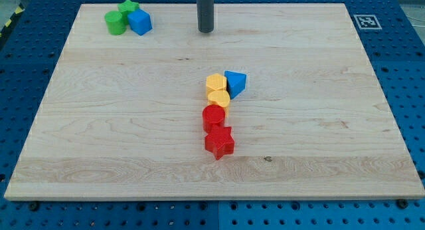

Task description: Move the blue cube to the right side of the blue triangle

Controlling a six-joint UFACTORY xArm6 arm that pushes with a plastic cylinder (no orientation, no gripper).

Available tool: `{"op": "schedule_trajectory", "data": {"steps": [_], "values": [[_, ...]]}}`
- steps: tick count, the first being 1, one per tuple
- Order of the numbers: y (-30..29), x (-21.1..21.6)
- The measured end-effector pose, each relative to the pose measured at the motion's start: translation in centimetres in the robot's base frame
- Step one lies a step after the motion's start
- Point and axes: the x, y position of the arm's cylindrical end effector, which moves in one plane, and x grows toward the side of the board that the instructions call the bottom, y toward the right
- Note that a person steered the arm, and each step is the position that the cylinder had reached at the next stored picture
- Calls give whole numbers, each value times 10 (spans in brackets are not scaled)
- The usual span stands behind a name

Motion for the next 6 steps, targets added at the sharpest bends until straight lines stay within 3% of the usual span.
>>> {"op": "schedule_trajectory", "data": {"steps": [3, 5, 6], "values": [[-3, 0], [-60, -1], [-67, 25]]}}
